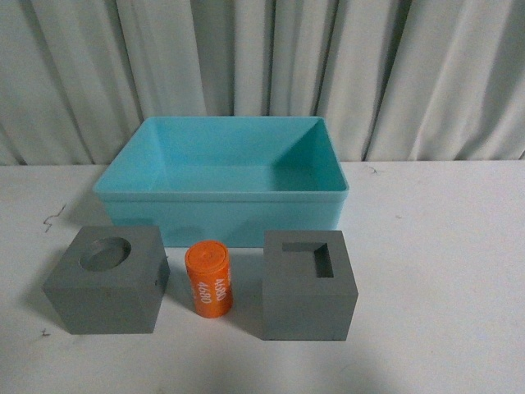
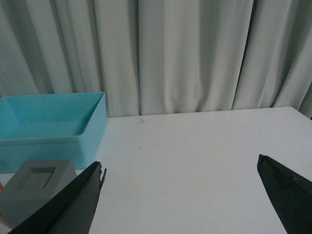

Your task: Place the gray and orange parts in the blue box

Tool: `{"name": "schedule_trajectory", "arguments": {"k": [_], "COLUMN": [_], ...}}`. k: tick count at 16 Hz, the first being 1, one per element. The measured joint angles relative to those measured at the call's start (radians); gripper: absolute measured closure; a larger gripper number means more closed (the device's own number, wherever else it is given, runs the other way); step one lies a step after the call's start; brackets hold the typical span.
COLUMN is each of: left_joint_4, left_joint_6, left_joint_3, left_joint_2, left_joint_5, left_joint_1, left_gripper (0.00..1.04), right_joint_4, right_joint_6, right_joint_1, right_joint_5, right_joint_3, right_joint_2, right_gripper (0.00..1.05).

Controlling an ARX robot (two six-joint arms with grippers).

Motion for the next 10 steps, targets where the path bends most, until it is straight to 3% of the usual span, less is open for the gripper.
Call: {"name": "schedule_trajectory", "arguments": {"k": [10], "left_joint_4": [0.0], "left_joint_6": [0.0], "left_joint_3": [0.0], "left_joint_2": [0.0], "left_joint_5": [0.0], "left_joint_1": [0.0], "left_gripper": [0.07], "right_joint_4": [0.0], "right_joint_6": [0.0], "right_joint_1": [0.0], "right_joint_5": [0.0], "right_joint_3": [0.0], "right_joint_2": [0.0], "right_gripper": [0.06]}}
